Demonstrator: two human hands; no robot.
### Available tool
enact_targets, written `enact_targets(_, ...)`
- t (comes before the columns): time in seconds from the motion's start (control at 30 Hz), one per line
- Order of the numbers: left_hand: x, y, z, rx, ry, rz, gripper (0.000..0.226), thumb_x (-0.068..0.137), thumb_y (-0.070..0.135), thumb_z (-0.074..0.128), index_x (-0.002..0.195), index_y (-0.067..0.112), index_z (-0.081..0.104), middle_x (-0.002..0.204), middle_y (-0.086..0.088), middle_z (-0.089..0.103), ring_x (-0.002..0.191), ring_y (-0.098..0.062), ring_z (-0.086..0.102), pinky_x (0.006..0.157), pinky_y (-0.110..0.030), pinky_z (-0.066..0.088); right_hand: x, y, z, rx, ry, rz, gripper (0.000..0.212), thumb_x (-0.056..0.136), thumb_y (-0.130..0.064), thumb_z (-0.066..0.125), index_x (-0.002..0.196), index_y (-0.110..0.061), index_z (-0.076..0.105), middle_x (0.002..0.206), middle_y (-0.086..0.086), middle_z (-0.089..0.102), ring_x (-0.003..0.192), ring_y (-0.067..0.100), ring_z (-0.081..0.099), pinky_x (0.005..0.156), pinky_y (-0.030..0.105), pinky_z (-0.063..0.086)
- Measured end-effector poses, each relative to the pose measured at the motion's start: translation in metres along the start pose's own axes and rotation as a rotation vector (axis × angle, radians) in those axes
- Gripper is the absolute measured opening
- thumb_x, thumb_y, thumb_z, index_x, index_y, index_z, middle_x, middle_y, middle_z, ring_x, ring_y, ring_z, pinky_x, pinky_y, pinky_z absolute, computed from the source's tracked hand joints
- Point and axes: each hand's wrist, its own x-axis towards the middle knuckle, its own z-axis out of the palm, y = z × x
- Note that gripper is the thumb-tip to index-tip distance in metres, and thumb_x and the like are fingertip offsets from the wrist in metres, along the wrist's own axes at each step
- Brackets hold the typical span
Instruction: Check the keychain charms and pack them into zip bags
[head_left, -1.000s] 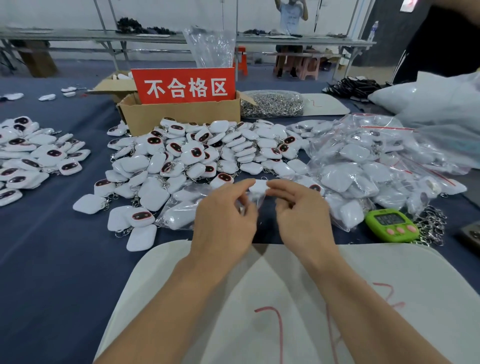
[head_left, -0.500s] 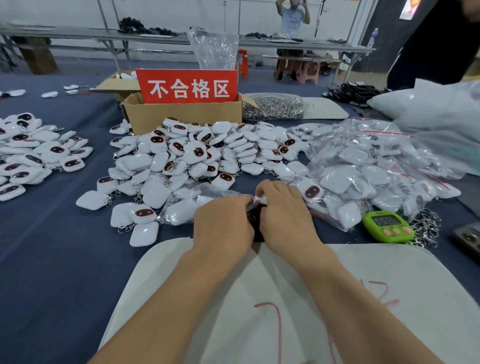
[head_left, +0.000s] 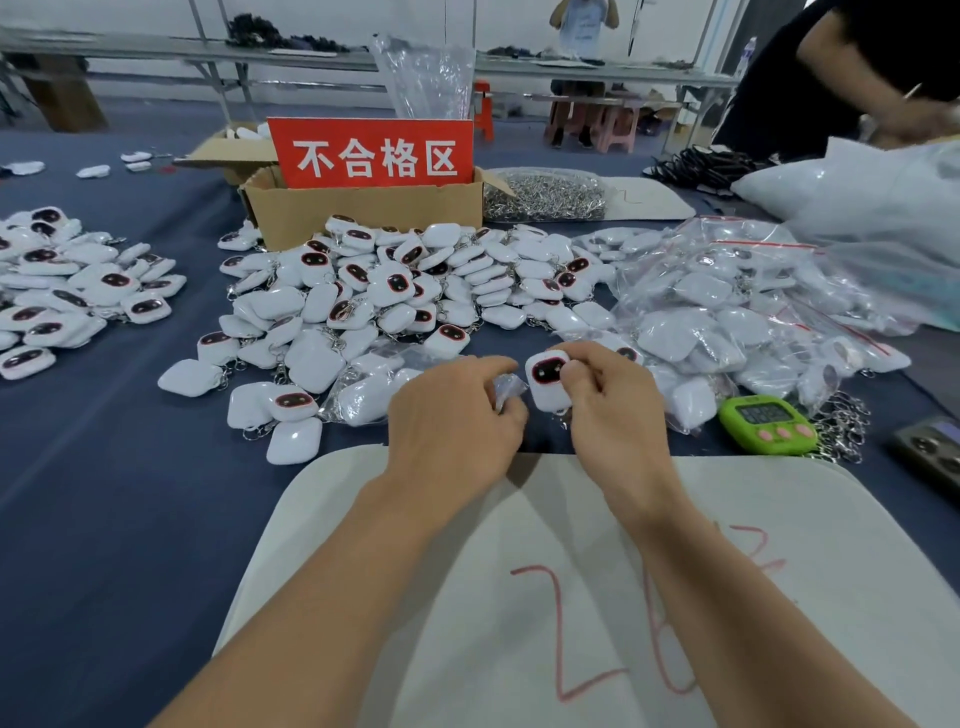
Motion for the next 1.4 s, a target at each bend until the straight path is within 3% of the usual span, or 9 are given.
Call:
enact_targets(0.1,0.000,0.006,-0.006,-0.263,-0.014,-0.050,0.029,0.083,0.044,0.060,0.108,0.042,0.074,0.077,0.016,0.068,0.072,-0.007,0.061,0.072,-0.030,0.049,-0.006,-0.008,0.001,0.298,-0.049,0.118,0.029,0.100,-0.011,0.048,0.093,-0.023,0.073,0.069,-0.006,0.066,0.056,0.013,0.058,0.054,0.032,0.054)
enact_targets(0.27,0.004,0.005,-0.008,-0.486,-0.042,-0.154,0.021,0.085,0.033,0.068,0.102,0.038,0.079,0.069,0.015,0.072,0.063,-0.003,0.063,0.060,-0.016,0.044,-0.004,-0.016,0.006,0.371,-0.146,0.192,0.018,0.100,-0.010,0.051,0.099,-0.017,0.068,0.063,0.001,0.065,0.048,0.017,0.055,0.042,0.024,0.041)
enact_targets(0.43,0.007,0.008,-0.005,-0.525,-0.035,-0.158,0.015,0.085,0.030,0.070,0.095,0.038,0.079,0.075,0.019,0.074,0.073,-0.001,0.068,0.070,-0.023,0.052,0.000,-0.019,0.007,0.418,-0.142,0.258,0.015,0.098,-0.006,0.054,0.101,-0.011,0.067,0.070,0.009,0.065,0.051,0.021,0.051,0.042,0.027,0.039)
enact_targets(0.6,0.007,0.015,-0.003,-0.556,0.023,-0.122,0.022,0.087,0.037,0.064,0.081,0.058,0.071,0.075,0.014,0.073,0.076,-0.007,0.067,0.072,-0.027,0.054,0.001,-0.021,0.008,0.381,-0.138,0.241,0.017,0.098,-0.005,0.053,0.097,-0.012,0.068,0.067,0.001,0.068,0.047,0.011,0.053,0.042,0.024,0.039)
enact_targets(0.73,0.009,0.013,-0.002,-0.567,-0.012,-0.115,0.025,0.092,0.025,0.064,0.088,0.046,0.078,0.073,0.013,0.073,0.074,-0.009,0.066,0.067,-0.022,0.049,0.001,-0.022,0.007,0.412,-0.135,0.263,0.021,0.095,-0.001,0.054,0.087,-0.015,0.068,0.064,0.002,0.063,0.042,0.012,0.051,0.040,0.022,0.040)
enact_targets(0.9,0.015,0.009,-0.004,-0.588,-0.070,-0.121,0.031,0.092,0.021,0.065,0.086,0.049,0.077,0.072,0.015,0.073,0.069,-0.003,0.064,0.061,-0.011,0.043,0.005,-0.020,0.010,0.346,-0.102,0.248,0.019,0.095,-0.002,0.053,0.087,-0.015,0.065,0.058,-0.006,0.058,0.044,0.012,0.046,0.045,0.027,0.040)
enact_targets(1.17,0.018,0.010,0.001,-0.598,-0.011,-0.170,0.020,0.095,0.028,0.062,0.093,0.038,0.079,0.077,0.011,0.075,0.077,-0.010,0.068,0.071,-0.027,0.051,0.012,-0.021,0.014,0.435,-0.146,0.230,0.015,0.088,0.001,0.056,0.090,-0.009,0.067,0.062,0.000,0.061,0.048,0.014,0.046,0.046,0.027,0.039)
enact_targets(1.3,0.018,0.009,0.002,-0.562,0.027,-0.185,0.017,0.088,0.034,0.065,0.088,0.043,0.079,0.063,0.014,0.069,0.061,-0.009,0.061,0.059,-0.029,0.046,0.010,-0.022,0.013,0.482,-0.204,0.216,0.024,0.081,0.009,0.056,0.087,-0.011,0.068,0.066,0.001,0.068,0.052,0.008,0.055,0.050,0.020,0.041)
enact_targets(1.4,0.020,0.009,0.001,-0.524,0.057,-0.194,0.022,0.082,0.038,0.062,0.078,0.055,0.073,0.058,0.016,0.066,0.055,-0.006,0.056,0.058,-0.027,0.042,0.009,-0.022,0.013,0.463,-0.247,0.211,0.026,0.071,0.003,0.059,0.087,-0.015,0.069,0.074,0.004,0.073,0.059,0.009,0.063,0.053,0.020,0.044)
